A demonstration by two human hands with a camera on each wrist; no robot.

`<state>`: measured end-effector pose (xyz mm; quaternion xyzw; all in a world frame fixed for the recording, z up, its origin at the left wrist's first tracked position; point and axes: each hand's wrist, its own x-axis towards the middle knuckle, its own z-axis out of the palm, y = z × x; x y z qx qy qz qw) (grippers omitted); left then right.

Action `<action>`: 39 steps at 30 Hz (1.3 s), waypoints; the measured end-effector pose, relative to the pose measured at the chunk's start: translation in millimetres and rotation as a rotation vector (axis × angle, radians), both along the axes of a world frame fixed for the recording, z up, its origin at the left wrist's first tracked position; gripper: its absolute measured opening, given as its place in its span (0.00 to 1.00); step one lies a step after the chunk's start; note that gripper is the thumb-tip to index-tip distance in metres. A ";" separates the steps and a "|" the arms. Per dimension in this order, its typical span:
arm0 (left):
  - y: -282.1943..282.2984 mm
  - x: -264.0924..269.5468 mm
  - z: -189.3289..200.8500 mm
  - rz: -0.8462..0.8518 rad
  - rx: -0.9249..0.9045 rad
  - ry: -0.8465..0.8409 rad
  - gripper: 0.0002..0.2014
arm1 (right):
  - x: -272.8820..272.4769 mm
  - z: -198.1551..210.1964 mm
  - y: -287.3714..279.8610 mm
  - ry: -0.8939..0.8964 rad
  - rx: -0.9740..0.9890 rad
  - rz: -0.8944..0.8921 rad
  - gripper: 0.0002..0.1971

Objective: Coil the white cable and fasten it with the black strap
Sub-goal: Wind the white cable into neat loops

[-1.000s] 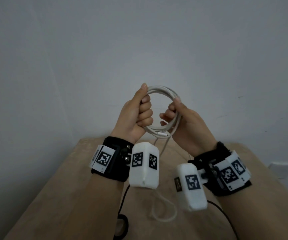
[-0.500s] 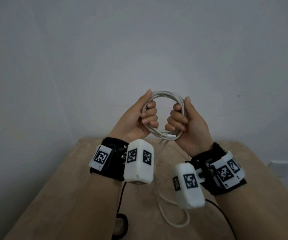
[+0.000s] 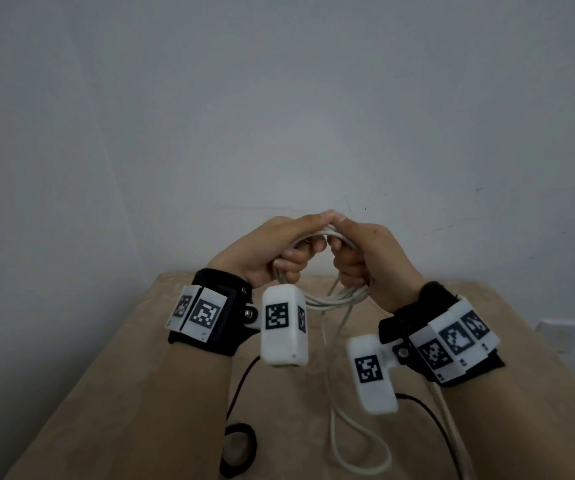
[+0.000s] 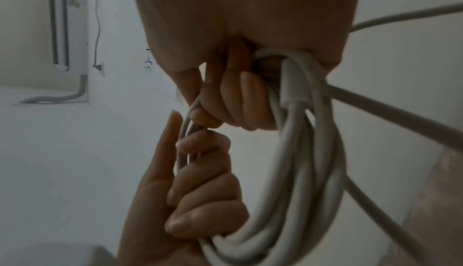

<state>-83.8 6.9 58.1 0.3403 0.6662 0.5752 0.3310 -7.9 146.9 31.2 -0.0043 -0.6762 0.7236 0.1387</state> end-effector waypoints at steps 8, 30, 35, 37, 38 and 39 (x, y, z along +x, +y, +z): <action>-1.8 0.4 -6.8 -0.085 -0.095 -0.027 0.20 | 6.0 4.0 1.5 -0.076 0.315 0.031 0.21; 8.5 -19.0 -8.0 0.183 0.501 -0.488 0.21 | -6.5 -0.6 11.4 0.170 -0.365 0.167 0.14; 6.3 -19.1 -9.9 0.123 0.450 -0.437 0.20 | -6.8 0.8 6.8 0.168 -0.341 0.108 0.10; 1.9 -21.3 -11.9 0.068 0.397 -0.404 0.19 | -5.8 1.1 8.3 0.146 -0.272 0.099 0.10; -0.6 -21.9 -12.5 0.038 0.358 -0.380 0.18 | -4.8 1.2 9.3 0.127 -0.221 0.100 0.10; -3.0 -22.5 -13.3 0.010 0.313 -0.350 0.18 | -3.7 0.9 10.0 0.101 -0.161 0.106 0.10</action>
